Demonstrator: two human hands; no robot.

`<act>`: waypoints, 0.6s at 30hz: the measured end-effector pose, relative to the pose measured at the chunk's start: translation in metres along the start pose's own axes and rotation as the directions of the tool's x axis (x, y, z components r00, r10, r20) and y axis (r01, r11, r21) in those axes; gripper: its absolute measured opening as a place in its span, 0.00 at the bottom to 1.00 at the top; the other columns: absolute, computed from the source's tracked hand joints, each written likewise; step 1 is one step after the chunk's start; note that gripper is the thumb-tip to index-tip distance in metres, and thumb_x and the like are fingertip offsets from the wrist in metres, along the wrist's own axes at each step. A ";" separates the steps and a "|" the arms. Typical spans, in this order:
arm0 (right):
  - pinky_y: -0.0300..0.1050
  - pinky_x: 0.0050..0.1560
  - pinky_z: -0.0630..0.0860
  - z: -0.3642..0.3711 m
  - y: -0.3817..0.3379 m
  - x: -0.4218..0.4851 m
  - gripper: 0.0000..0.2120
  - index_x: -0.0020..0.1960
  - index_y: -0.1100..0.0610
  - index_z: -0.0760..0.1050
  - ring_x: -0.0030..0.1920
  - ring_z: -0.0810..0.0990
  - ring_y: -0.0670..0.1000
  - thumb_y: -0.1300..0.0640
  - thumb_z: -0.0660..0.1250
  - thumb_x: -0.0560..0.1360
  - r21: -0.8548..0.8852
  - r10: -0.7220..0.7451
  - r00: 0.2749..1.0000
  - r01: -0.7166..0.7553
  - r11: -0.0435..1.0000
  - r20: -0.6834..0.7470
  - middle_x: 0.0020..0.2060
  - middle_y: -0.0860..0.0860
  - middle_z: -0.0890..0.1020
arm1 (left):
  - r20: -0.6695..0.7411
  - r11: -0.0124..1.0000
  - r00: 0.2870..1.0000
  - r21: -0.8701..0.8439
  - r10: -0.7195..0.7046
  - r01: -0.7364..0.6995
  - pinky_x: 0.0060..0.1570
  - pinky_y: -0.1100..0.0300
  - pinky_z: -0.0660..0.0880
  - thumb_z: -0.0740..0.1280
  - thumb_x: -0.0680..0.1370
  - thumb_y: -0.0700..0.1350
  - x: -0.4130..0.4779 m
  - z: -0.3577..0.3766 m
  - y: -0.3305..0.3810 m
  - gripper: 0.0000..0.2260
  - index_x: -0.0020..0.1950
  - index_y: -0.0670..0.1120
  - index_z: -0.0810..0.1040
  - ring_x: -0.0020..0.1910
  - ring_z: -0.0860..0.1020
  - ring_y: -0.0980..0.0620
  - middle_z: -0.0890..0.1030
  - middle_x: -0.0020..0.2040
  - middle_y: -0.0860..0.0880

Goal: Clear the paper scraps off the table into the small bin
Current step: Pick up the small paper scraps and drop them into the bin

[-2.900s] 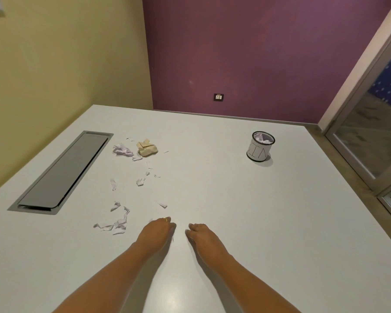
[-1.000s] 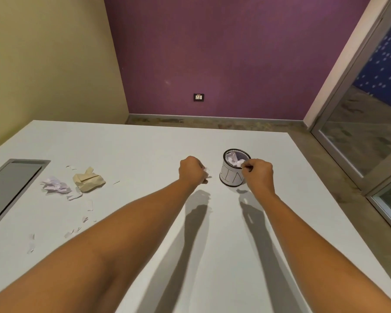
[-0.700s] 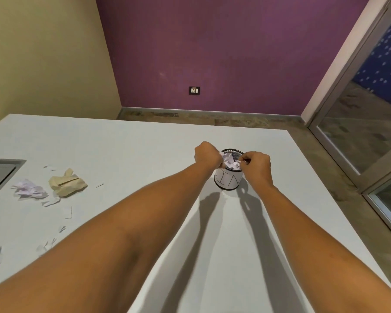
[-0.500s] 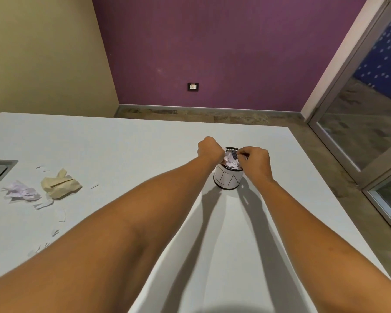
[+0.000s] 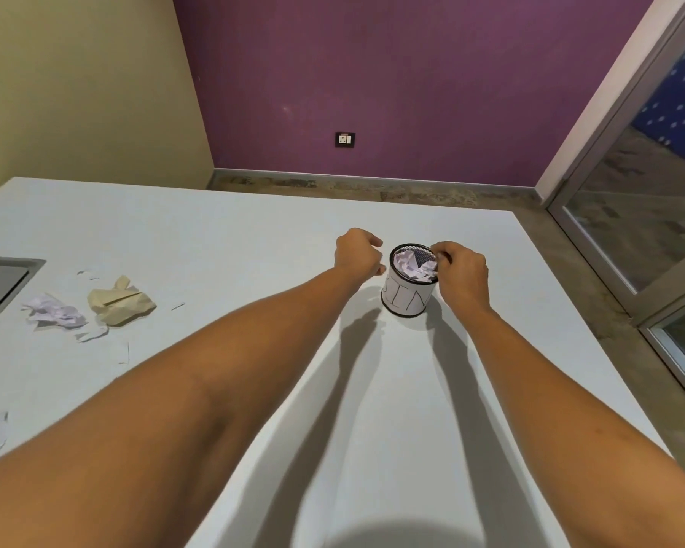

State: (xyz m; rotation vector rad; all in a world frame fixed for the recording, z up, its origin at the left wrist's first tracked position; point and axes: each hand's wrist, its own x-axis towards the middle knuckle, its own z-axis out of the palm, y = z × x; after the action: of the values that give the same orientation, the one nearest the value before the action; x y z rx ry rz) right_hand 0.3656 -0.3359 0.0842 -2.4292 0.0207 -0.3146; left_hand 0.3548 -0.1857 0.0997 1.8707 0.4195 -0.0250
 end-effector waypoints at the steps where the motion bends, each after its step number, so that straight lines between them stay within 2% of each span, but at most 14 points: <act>1: 0.39 0.46 0.70 -0.001 0.000 -0.005 0.13 0.57 0.60 0.79 0.51 0.80 0.58 0.64 0.57 0.78 0.009 -0.003 1.000 0.003 1.000 -0.006 0.53 0.59 0.83 | -0.020 1.000 1.000 0.011 -0.001 0.002 0.54 0.46 0.78 0.63 0.74 0.29 -0.003 -0.008 -0.003 0.12 0.56 0.34 0.77 0.47 0.82 0.35 0.80 0.54 0.33; 4: 0.39 0.48 0.70 -0.002 -0.002 -0.023 0.12 0.56 0.60 0.79 0.52 0.80 0.59 0.63 0.59 0.78 0.048 -0.003 1.000 0.003 0.999 -0.017 0.52 0.59 0.83 | -0.081 0.999 0.997 0.043 0.007 -0.004 0.52 0.48 0.80 0.61 0.75 0.30 -0.019 -0.035 -0.016 0.11 0.56 0.36 0.77 0.39 0.82 0.38 0.80 0.50 0.36; 6: 0.43 0.49 0.73 -0.001 -0.004 -0.039 0.11 0.55 0.59 0.79 0.50 0.80 0.60 0.63 0.60 0.77 0.028 -0.016 1.000 0.016 0.999 -0.007 0.50 0.60 0.84 | -0.116 0.999 0.993 0.044 0.014 -0.009 0.45 0.52 0.81 0.60 0.75 0.31 -0.037 -0.053 -0.031 0.11 0.54 0.36 0.78 0.33 0.80 0.44 0.80 0.45 0.39; 8: 0.46 0.47 0.74 0.002 -0.008 -0.056 0.11 0.53 0.59 0.80 0.48 0.80 0.61 0.62 0.60 0.77 0.008 -0.038 0.999 0.038 0.999 0.026 0.47 0.60 0.84 | -0.140 0.998 0.990 0.064 0.029 -0.021 0.40 0.55 0.78 0.58 0.74 0.32 -0.061 -0.070 -0.055 0.12 0.51 0.37 0.78 0.31 0.79 0.47 0.81 0.42 0.41; 11: 0.41 0.42 0.74 0.008 -0.016 -0.084 0.10 0.50 0.59 0.80 0.41 0.81 0.57 0.63 0.60 0.76 0.019 -0.062 0.994 0.061 0.998 0.088 0.45 0.59 0.84 | -0.173 0.992 0.985 0.123 0.027 -0.005 0.42 0.55 0.77 0.57 0.74 0.32 -0.100 -0.093 -0.100 0.12 0.48 0.39 0.79 0.32 0.79 0.45 0.83 0.43 0.40; 13: 0.27 0.31 0.68 0.012 -0.022 -0.106 0.10 0.49 0.58 0.81 0.31 0.77 0.46 0.64 0.60 0.76 0.028 -0.083 0.985 0.079 0.996 0.152 0.44 0.55 0.85 | -0.205 0.985 0.979 0.171 0.015 0.020 0.44 0.54 0.77 0.58 0.74 0.33 -0.122 -0.110 -0.127 0.12 0.48 0.41 0.80 0.36 0.81 0.45 0.84 0.44 0.41; 14: 0.23 0.29 0.65 0.015 -0.025 -0.118 0.11 0.49 0.57 0.81 0.29 0.75 0.44 0.64 0.60 0.76 0.046 -0.093 0.978 0.086 0.995 0.189 0.44 0.54 0.85 | -0.210 0.976 0.977 0.218 0.024 0.023 0.46 0.54 0.78 0.59 0.74 0.34 -0.132 -0.120 -0.138 0.11 0.48 0.42 0.80 0.39 0.82 0.45 0.84 0.45 0.42; 16: 0.22 0.29 0.64 0.020 -0.030 -0.144 0.11 0.49 0.57 0.80 0.32 0.75 0.45 0.65 0.60 0.75 0.067 -0.118 0.958 0.104 0.992 0.260 0.45 0.53 0.85 | -0.200 0.945 0.978 0.327 0.061 0.008 0.50 0.54 0.77 0.62 0.75 0.36 -0.151 -0.140 -0.156 0.09 0.49 0.43 0.81 0.44 0.82 0.45 0.84 0.47 0.45; 18: 0.23 0.28 0.67 0.025 -0.035 -0.173 0.11 0.49 0.56 0.80 0.30 0.75 0.39 0.64 0.59 0.76 0.076 -0.130 0.937 0.112 0.991 0.324 0.44 0.52 0.84 | -0.201 0.918 0.975 0.397 0.091 -0.003 0.50 0.55 0.76 0.63 0.75 0.38 -0.171 -0.160 -0.171 0.08 0.49 0.44 0.81 0.45 0.81 0.47 0.84 0.48 0.47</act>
State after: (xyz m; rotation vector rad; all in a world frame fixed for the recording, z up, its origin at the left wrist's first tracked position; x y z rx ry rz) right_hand 0.2011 -0.2759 0.0498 -2.4017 -0.2827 0.0395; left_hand 0.1140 -0.0382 0.0357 2.2950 0.5497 0.1377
